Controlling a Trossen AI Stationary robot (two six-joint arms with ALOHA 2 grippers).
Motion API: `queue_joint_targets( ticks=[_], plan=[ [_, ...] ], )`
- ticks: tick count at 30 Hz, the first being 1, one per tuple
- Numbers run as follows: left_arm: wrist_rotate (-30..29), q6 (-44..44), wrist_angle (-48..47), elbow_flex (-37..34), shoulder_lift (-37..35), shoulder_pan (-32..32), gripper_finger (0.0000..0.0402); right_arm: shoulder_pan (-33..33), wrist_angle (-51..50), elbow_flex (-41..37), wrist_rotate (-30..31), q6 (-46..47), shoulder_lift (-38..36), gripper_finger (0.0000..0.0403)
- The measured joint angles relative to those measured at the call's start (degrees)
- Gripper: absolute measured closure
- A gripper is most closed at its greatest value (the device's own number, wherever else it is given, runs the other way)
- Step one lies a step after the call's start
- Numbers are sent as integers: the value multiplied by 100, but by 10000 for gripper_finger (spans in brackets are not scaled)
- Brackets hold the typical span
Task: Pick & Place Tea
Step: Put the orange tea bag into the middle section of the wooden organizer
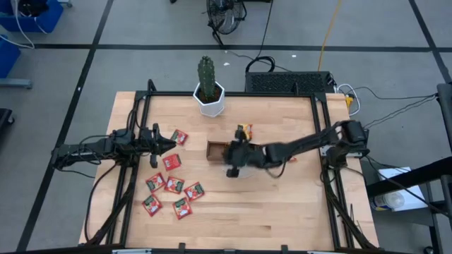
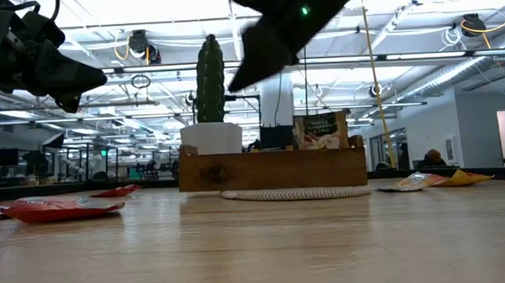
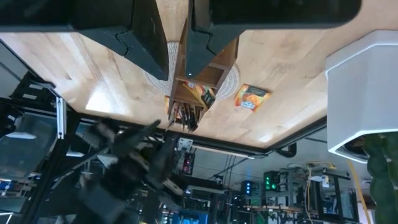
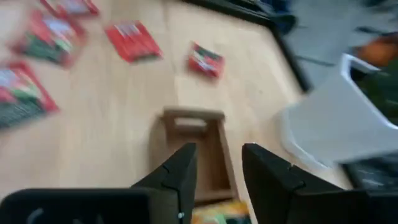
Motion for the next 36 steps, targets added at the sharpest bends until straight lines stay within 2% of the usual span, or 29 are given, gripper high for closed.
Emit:
queue_joint_targets(
  ticks=[3,6,8,14,19,23,36],
  plan=[
    [1,0,-1,0,-1,-2,344,-365,-359,7,-853,-72,-226,313],
    [0,-1,-1,0,0,0,344,-720,-1206,99,-1629,47,-214,364],
    [0,0,-2,0,0,0,344,-855,-1632,180,-1848,82,-66,393],
    [0,0,0,0,-2,0,344,-855,-2251,636,-2190,-64,490,402],
    [2,0,-2,0,0,0,344,-835,-3543,1774,-2169,-223,1062,403],
    [2,0,0,0,-2,0,344,-830,-3999,2362,-2168,-265,1409,403],
    [2,-1,5,-1,-1,-1,344,-883,-4487,2411,-2324,-200,2016,403]
  ],
)
